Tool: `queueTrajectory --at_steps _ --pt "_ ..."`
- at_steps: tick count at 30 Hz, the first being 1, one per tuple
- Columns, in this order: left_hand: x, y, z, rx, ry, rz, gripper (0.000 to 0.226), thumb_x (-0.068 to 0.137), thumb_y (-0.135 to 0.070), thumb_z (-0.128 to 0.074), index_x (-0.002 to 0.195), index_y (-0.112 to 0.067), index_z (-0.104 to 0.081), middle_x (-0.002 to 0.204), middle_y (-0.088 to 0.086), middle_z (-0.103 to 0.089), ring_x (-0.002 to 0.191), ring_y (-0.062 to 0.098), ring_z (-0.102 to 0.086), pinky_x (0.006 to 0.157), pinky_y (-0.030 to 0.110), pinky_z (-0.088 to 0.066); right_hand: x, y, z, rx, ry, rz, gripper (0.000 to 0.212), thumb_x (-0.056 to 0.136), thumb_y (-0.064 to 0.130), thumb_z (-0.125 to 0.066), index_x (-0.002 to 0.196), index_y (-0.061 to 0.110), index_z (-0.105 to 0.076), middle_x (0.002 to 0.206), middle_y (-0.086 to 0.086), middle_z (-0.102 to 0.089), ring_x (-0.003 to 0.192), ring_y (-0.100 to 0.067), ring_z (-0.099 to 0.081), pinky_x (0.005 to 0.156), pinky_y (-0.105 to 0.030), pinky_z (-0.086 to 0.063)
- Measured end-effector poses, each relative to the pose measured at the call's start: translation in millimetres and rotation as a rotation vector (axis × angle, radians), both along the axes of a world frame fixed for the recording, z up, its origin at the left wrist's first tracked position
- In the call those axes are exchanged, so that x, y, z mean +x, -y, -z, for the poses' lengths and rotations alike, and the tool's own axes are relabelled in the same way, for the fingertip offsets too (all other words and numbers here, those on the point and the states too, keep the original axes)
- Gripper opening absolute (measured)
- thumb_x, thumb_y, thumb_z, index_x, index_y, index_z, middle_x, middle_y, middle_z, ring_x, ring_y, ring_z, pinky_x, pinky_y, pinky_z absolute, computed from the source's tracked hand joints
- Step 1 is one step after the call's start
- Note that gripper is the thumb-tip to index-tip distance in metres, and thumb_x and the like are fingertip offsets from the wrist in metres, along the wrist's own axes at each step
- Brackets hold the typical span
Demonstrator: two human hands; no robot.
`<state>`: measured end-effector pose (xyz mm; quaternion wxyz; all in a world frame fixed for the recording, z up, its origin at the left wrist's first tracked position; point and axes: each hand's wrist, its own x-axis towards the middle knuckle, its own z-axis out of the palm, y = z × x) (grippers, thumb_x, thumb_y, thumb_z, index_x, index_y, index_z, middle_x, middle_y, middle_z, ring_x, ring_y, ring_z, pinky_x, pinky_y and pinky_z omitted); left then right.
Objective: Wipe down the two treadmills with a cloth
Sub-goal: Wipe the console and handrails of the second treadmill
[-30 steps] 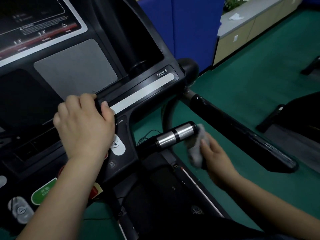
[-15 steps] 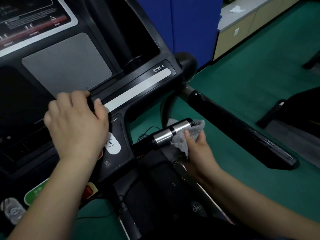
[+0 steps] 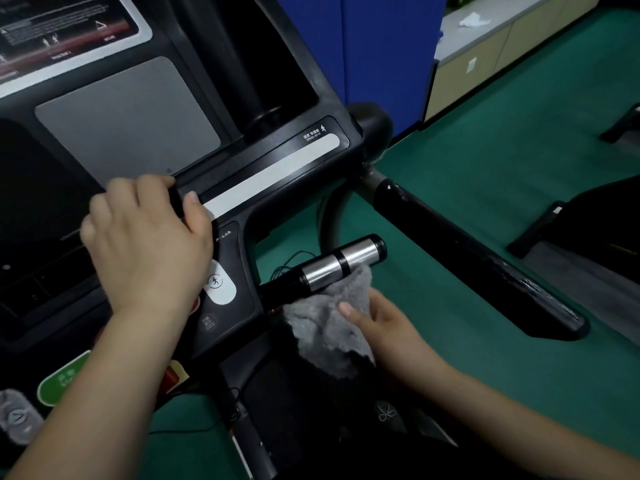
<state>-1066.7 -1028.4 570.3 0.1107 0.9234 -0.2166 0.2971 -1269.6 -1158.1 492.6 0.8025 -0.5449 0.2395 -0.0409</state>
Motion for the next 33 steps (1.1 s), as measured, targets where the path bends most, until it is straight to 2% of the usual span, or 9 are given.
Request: queueTrajectory --at_steps 2,6,10,12,16,20,23,29,33 --pt "0 0 0 -0.003 0.003 0.000 0.038 0.093 -0.037 -0.043 0.115 -0.008 -0.055 0.111 0.024 -0.053 0.104 0.044 -0.046 0.087 0.053 -0.035 -3 5 -12 -0.085 0.151 0.070 0.034 0.088 0.024 -0.065 0.119 0.022 -0.051 0.111 0.004 -0.069 0.102 -0.016 -0.068 0.087 -0.034 -0.056" --pt "0 0 0 -0.003 0.001 0.001 0.038 0.092 -0.037 -0.043 0.114 -0.008 -0.055 0.110 0.024 -0.053 0.103 0.044 -0.047 0.087 0.053 -0.035 15 37 -34 -0.838 0.425 0.147 0.044 0.080 0.029 -0.061 0.121 0.032 -0.043 0.118 0.031 -0.051 0.112 0.003 -0.051 0.098 -0.022 -0.042" --pt "-1 0 -1 0.005 -0.007 -0.003 0.038 0.092 -0.036 -0.043 0.114 -0.008 -0.055 0.109 0.023 -0.053 0.102 0.043 -0.047 0.087 0.052 -0.035 35 35 -9 -1.467 0.386 -0.256 0.053 0.085 0.027 -0.059 0.134 0.016 -0.042 0.132 -0.008 -0.053 0.122 -0.026 -0.048 0.105 -0.042 -0.037" --pt "-2 1 -1 0.009 -0.021 -0.012 0.038 0.092 -0.037 -0.044 0.115 -0.008 -0.055 0.110 0.022 -0.053 0.103 0.042 -0.047 0.090 0.052 -0.035 43 17 12 -1.732 0.303 -0.309 0.053 0.089 0.024 -0.058 0.139 0.013 -0.042 0.135 -0.012 -0.051 0.128 -0.029 -0.044 0.110 -0.046 -0.031" --pt "-2 2 -1 0.017 -0.018 -0.022 0.038 0.091 -0.036 -0.044 0.113 -0.008 -0.056 0.110 0.021 -0.054 0.103 0.042 -0.047 0.090 0.052 -0.035 77 -1 -9 -1.842 0.244 -0.321 0.037 0.085 0.021 -0.043 0.116 0.007 -0.059 0.105 -0.012 -0.062 0.094 -0.032 -0.060 0.082 -0.042 -0.050" --pt "-2 3 0 0.030 -0.016 -0.028 0.038 0.091 -0.037 -0.043 0.112 -0.008 -0.056 0.108 0.021 -0.054 0.102 0.041 -0.048 0.089 0.051 -0.036 104 15 -48 -1.644 -0.015 -0.832 0.051 0.083 0.048 -0.063 0.117 0.012 -0.052 0.109 -0.007 -0.059 0.103 -0.029 -0.056 0.080 -0.034 -0.042" --pt "-2 2 -1 0.030 -0.014 -0.030 0.037 0.091 -0.037 -0.044 0.111 -0.008 -0.056 0.108 0.021 -0.054 0.100 0.041 -0.048 0.087 0.051 -0.036 115 19 -59 -1.561 -0.044 -0.946 0.051 0.079 0.052 -0.068 0.110 0.014 -0.052 0.100 -0.004 -0.061 0.099 -0.027 -0.057 0.070 -0.028 -0.034" --pt "-2 2 0 0.032 -0.021 -0.027 0.038 0.091 -0.037 -0.043 0.112 -0.009 -0.056 0.108 0.021 -0.054 0.101 0.041 -0.048 0.087 0.051 -0.036 81 5 0 -1.865 0.303 -0.280 0.034 0.080 0.029 -0.060 0.109 0.011 -0.061 0.096 -0.007 -0.062 0.084 -0.029 -0.059 0.073 -0.039 -0.046" --pt "-2 1 -1 0.023 -0.018 -0.022 0.037 0.091 -0.037 -0.043 0.112 -0.009 -0.056 0.108 0.020 -0.055 0.101 0.041 -0.048 0.088 0.051 -0.036 74 -5 26 -1.908 0.471 0.051 0.025 0.089 0.014 -0.055 0.113 0.014 -0.060 0.106 -0.005 -0.064 0.092 -0.026 -0.056 0.085 -0.039 -0.043"
